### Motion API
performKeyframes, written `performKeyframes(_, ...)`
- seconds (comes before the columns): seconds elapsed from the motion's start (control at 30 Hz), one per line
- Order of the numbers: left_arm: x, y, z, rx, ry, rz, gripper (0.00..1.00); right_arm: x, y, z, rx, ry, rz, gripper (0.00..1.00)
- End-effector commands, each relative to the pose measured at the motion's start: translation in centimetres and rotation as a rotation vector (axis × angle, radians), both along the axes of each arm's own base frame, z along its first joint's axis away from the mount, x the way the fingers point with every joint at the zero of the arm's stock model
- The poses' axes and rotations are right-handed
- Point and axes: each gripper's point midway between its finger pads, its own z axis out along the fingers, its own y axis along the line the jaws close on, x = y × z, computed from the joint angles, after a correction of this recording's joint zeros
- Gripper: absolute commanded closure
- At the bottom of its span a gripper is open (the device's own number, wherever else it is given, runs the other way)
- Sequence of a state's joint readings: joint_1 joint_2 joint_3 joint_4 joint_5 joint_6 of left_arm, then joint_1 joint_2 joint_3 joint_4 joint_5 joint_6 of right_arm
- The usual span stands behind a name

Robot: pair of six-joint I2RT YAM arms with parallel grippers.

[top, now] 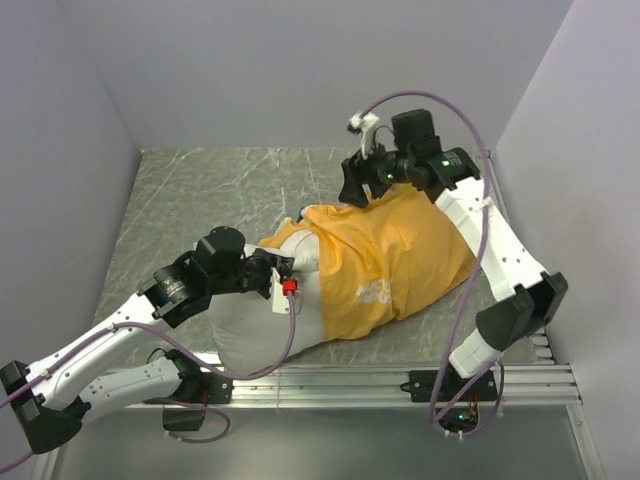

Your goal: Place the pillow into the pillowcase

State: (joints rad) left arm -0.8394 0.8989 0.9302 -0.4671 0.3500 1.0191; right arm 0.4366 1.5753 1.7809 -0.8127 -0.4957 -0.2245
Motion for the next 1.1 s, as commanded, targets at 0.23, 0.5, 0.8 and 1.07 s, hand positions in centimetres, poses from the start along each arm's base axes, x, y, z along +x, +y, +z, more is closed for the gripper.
performKeyframes(0.23, 0.5, -1.8, 4.2, -0.101, -0.131, -0.053, 1.0, -6.8, 3.3, -1.4, 0.049, 0.217, 0.25, 1.0)
performKeyframes(0.5, 1.8, -3.1, 4.7, -0.108, -0.162, -0.058, 1.0, -17.1, 11.0, 3.1, 0.235, 0.302, 0.49, 1.0)
performKeyframes(0.8, 1.6, -2.9, 4.4, -0.121, -0.127, -0.042, 1.0, -14.1, 11.4, -5.1, 0.252, 0.373, 0.193, 1.0)
performKeyframes(1.07, 4.6, -1.1, -1.4, -0.159, 0.211, 0.148, 1.0, -0.3, 8.6, -6.4, 0.2, 0.228, -0.117, 0.87)
